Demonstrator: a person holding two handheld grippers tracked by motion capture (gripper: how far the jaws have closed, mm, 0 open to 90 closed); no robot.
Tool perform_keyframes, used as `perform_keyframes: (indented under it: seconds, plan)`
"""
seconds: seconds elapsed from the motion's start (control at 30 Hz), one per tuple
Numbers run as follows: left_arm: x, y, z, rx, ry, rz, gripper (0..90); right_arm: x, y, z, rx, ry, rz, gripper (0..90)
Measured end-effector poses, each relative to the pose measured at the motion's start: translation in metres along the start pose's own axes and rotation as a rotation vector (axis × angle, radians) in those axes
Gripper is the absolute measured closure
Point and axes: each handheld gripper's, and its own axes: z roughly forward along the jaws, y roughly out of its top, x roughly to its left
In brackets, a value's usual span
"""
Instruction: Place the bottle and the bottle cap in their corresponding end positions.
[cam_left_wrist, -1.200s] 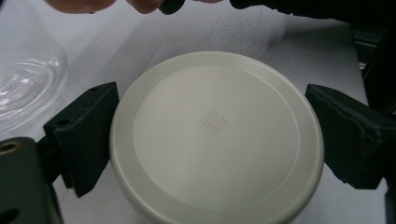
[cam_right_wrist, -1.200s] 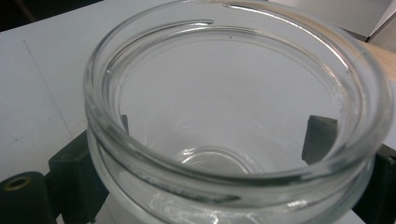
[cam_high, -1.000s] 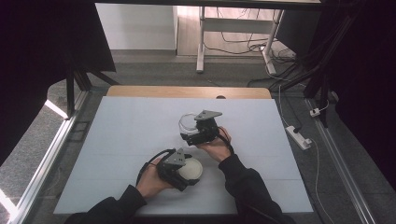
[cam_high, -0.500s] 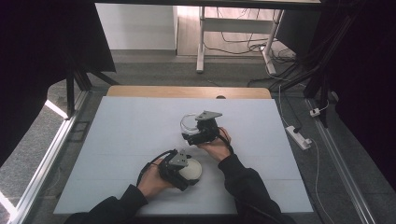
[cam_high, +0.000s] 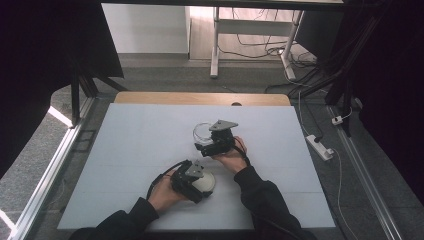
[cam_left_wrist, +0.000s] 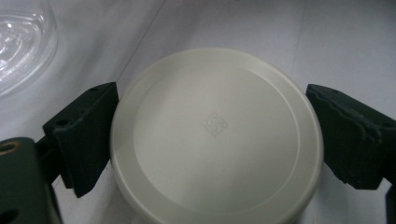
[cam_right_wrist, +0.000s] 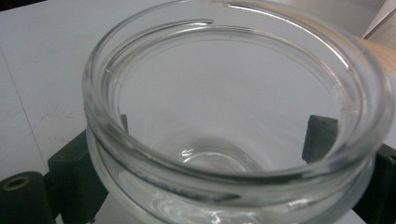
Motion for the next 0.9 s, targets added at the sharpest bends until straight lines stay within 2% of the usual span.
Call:
perform_keyframes:
  seconds: [0.2, 0.4, 0.53, 0.63, 0.9]
  plan:
    - [0.0027, 0.0001, 0.0008, 0.007, -0.019, -0.017, 7.7, -0.0004, 0.0001, -0.0002, 0.006, 0.004, 0.005, 5.7]
    - [0.0031, 0.0005, 0.0012, 0.012, -0.017, -0.024, 6.5, 0.0000, 0.0010, -0.0001, 0.014, 0.002, 0.008, 5.3]
    - [0.0039, 0.0007, 0.0015, 0.020, -0.024, -0.027, 2.1, 0.0001, 0.0016, 0.0003, 0.012, 0.003, 0.019, 4.7]
    - [0.0038, 0.0005, 0.0011, 0.014, -0.029, -0.023, 0.2, 0.0003, 0.0023, -0.0001, 0.007, 0.002, 0.026, 3.8]
    - [0.0069, -0.0022, -0.0037, -0.021, -0.047, -0.049, 0.0, 0.0007, 0.0044, -0.0030, 0.005, 0.020, 0.034, 0.3]
